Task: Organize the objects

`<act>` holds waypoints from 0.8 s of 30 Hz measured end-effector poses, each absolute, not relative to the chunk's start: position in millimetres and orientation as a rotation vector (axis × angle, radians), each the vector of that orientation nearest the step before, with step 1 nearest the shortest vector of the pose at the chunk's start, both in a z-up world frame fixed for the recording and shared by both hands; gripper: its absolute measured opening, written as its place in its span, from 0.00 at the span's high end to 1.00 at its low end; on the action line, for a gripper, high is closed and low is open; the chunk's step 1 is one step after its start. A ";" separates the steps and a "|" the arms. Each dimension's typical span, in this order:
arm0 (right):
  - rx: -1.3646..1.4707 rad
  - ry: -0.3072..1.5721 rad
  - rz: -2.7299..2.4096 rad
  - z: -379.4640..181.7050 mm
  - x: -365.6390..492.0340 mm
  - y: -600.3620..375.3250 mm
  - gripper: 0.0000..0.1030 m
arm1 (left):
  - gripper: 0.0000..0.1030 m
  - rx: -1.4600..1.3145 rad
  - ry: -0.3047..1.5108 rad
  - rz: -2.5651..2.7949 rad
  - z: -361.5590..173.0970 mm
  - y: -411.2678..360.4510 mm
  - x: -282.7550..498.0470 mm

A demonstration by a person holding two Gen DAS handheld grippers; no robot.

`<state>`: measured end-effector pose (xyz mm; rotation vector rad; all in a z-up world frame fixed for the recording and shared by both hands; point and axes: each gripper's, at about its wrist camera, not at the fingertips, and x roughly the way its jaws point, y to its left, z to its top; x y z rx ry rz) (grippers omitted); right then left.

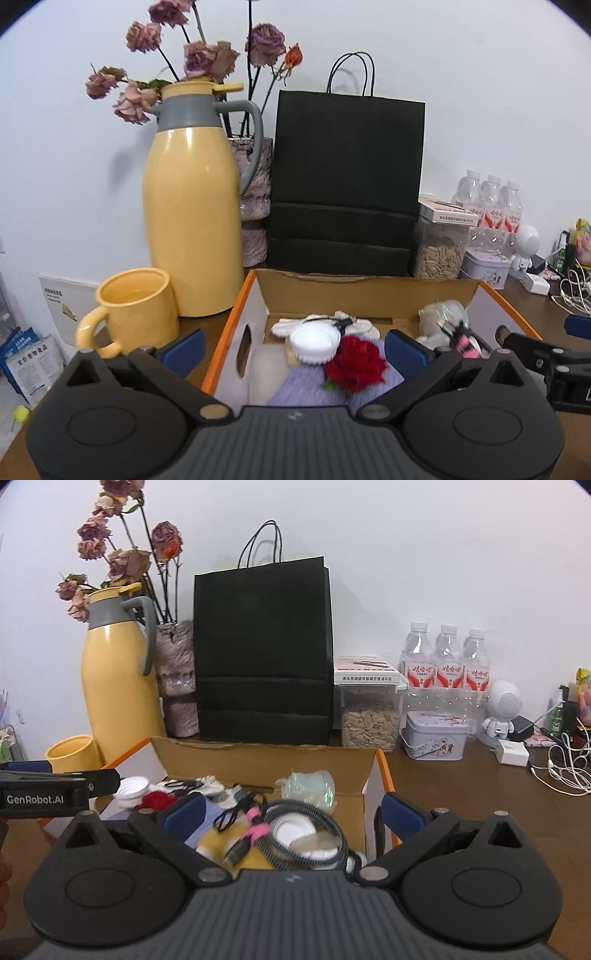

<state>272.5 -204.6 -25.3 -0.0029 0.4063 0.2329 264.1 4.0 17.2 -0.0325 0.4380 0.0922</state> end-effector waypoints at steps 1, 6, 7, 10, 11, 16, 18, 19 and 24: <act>-0.004 0.410 0.233 -25.2 266.7 -204.9 0.00 | 0.00 -0.027 0.441 0.096 17.5 3.7 258.0; 0.000 0.471 0.231 -33.2 242.8 -206.3 0.00 | 0.00 -0.004 0.479 0.093 13.5 4.9 227.2; 0.002 0.479 0.230 -34.5 237.3 -206.6 0.00 | 0.00 -0.004 0.488 0.094 12.0 5.6 221.1; 0.014 0.500 0.227 -37.7 220.2 -208.0 0.00 | 0.00 0.001 0.524 0.102 6.0 7.0 203.1; 0.016 0.508 0.227 -38.6 214.1 -208.0 0.00 | 0.00 0.003 0.535 0.103 4.1 7.3 197.3; 0.014 0.535 0.225 -42.8 190.0 -208.0 0.00 | 0.00 0.009 0.563 0.107 -1.9 8.9 169.6; 0.018 0.538 0.225 -42.1 181.9 -208.6 0.00 | 0.00 0.010 0.569 0.108 -3.9 8.8 159.9; 0.018 0.537 0.225 -41.2 178.1 -208.7 0.00 | 0.00 0.011 0.574 0.107 -4.4 8.3 157.0; 0.016 0.535 0.227 -37.5 167.9 -207.7 0.00 | 0.00 0.015 0.583 0.102 -4.9 5.2 147.5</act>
